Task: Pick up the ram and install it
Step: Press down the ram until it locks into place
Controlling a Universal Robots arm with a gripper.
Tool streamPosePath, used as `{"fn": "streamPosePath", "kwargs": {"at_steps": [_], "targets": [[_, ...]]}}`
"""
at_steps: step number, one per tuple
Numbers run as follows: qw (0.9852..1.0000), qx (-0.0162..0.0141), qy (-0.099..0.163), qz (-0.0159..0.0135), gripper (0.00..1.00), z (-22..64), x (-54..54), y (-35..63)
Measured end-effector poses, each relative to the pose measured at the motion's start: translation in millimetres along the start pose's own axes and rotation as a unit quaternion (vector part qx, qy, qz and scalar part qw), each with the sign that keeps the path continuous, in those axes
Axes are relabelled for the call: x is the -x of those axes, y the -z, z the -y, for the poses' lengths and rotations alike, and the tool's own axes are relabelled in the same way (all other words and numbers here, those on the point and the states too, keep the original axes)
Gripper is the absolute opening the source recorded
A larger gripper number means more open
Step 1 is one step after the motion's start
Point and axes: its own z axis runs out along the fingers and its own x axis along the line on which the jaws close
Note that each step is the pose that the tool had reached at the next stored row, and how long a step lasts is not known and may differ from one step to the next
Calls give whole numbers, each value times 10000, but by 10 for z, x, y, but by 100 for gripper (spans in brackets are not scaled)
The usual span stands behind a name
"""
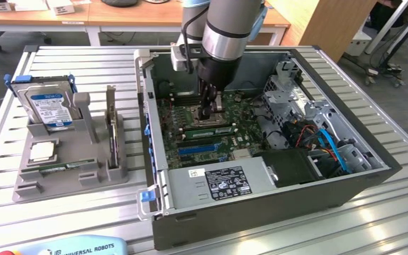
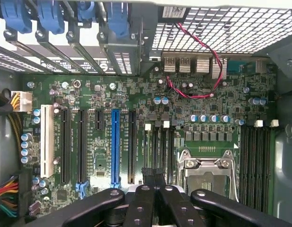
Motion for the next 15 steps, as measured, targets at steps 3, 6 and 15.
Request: {"fn": "streamPosePath", "kwargs": {"at_steps": [3, 6, 15], "targets": [[10000, 0, 0, 1, 10, 36, 0, 1], [10000, -1, 0, 1, 10, 88, 1, 3], [10000, 0, 3, 1, 10, 259, 2, 11]]}}
